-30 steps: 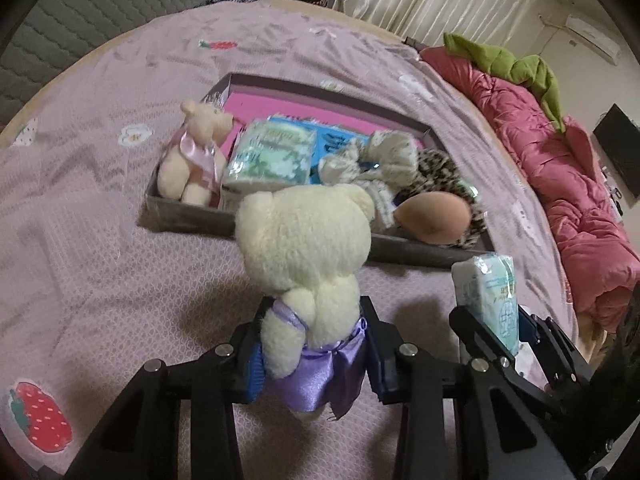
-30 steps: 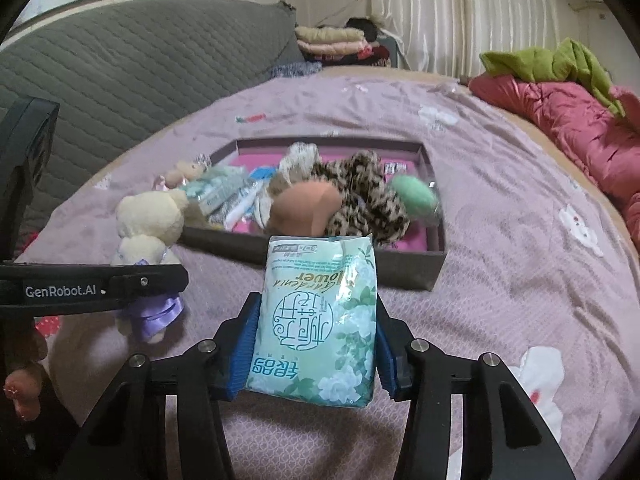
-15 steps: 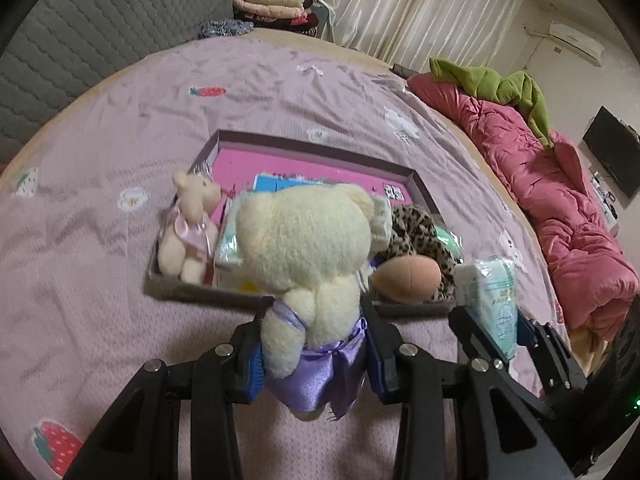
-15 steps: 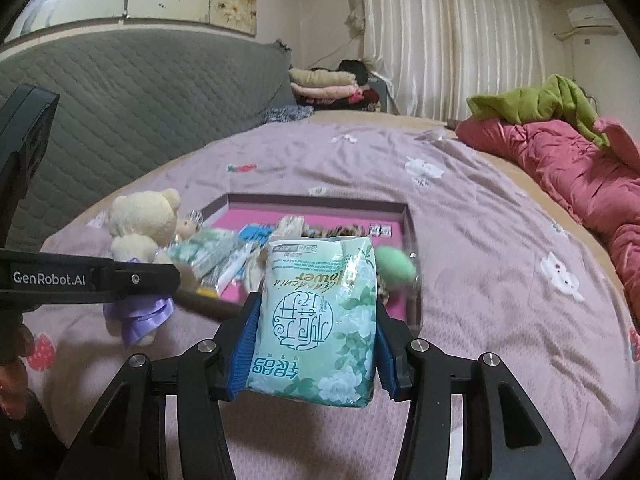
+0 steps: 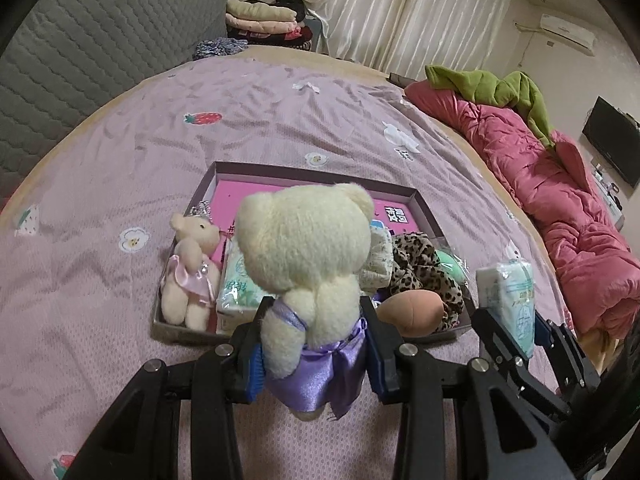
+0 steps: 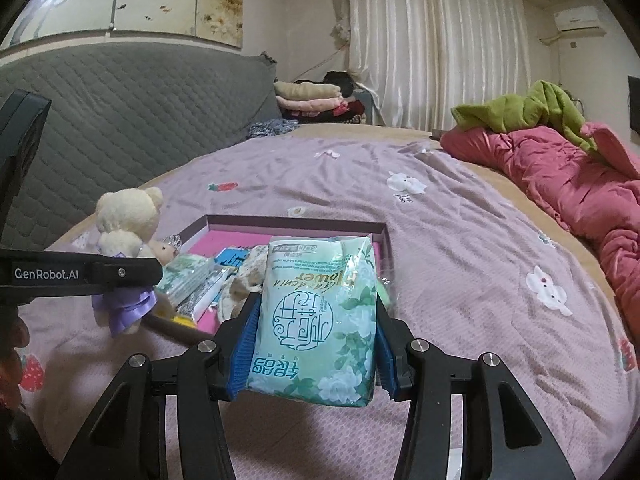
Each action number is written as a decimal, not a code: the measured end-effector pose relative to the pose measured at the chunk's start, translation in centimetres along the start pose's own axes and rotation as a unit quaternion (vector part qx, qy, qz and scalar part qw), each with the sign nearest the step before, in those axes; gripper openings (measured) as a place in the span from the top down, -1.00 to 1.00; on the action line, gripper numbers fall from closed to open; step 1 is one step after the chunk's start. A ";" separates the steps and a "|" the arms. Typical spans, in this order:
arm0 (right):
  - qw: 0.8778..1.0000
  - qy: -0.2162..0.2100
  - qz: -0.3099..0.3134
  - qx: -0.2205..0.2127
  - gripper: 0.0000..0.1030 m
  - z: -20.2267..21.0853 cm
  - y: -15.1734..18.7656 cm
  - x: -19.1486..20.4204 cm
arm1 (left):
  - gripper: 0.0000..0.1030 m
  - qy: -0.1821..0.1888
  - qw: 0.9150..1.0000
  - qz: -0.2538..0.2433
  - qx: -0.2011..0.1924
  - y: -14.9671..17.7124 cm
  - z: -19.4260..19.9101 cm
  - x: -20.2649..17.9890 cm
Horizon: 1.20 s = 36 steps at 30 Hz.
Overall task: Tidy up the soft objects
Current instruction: 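Lift the held teddy bear and packet and carry both over the pink box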
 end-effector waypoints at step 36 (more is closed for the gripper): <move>0.997 0.048 0.002 -0.052 -0.01 -2.8 -3.3 -2.6 | 0.22 -0.005 0.999 -0.032 0.031 -2.2 -5.7 -1.4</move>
Point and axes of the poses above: each gripper's, at about its wrist camera, not at the fingertips, and z roughly against the way its jaws point, x to its left, y to its underside, the point moved 6 cm from there along -z, roughly the way its jaws point, and after that the axes turned 13 degrees about z, right-handed, at the moved point
